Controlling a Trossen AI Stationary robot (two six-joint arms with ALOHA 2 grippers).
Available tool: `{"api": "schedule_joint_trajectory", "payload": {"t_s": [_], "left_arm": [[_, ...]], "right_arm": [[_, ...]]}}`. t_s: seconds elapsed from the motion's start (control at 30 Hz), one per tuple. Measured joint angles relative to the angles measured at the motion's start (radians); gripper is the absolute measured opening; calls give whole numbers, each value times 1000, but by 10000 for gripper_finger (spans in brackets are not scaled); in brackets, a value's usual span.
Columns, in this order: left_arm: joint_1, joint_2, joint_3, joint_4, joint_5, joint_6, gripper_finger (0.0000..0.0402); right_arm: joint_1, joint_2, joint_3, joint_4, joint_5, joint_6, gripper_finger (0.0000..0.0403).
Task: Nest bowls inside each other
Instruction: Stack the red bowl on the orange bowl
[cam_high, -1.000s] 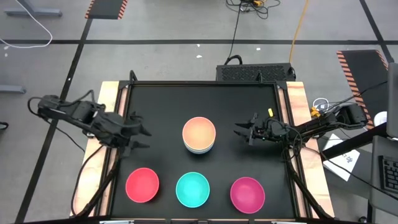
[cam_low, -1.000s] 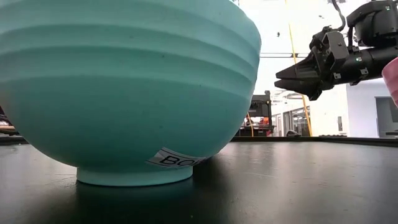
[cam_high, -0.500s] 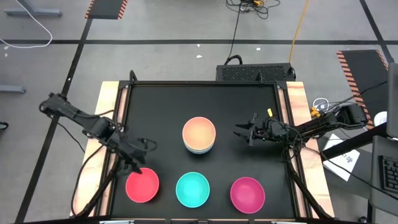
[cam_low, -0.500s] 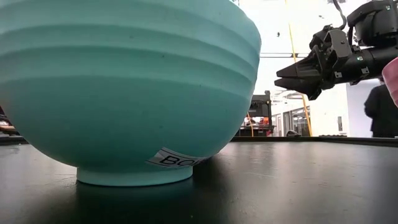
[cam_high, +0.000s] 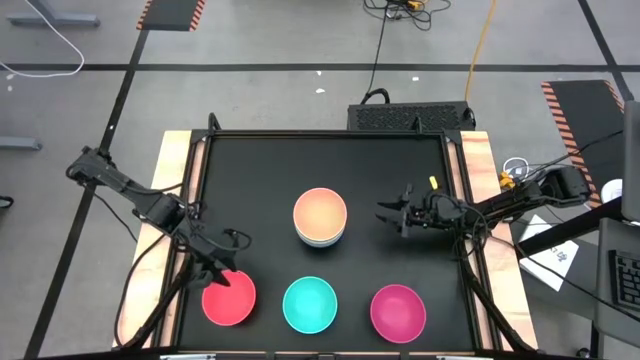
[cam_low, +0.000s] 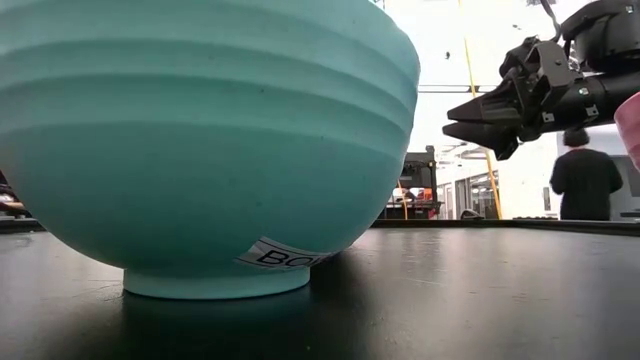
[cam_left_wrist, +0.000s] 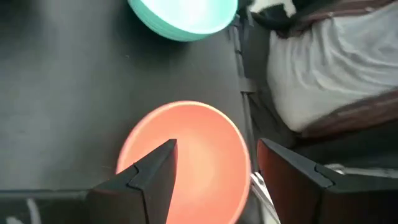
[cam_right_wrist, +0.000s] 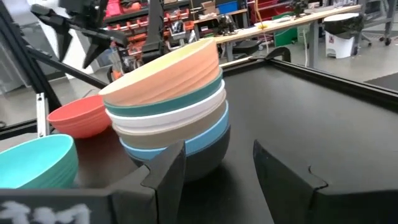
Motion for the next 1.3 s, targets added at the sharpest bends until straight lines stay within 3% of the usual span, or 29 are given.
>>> {"api": "schedule_joint_trajectory", "payload": {"t_s": [0.3,0.6,1.0,1.3], "left_arm": [[0,24,0,-119,-129,-75,225],[0,139,-48,-155,-17,-159,230],[0,156,-114,-99,-15,-176,309],[0,155,-165,-84,-69,-140,319]], "right_arm": [[31,0,0,0,1,8,183],[31,0,0,-5,2,6,183],[31,0,0,-5,3,4,183],[31,0,0,-5,3,4,183]]}}
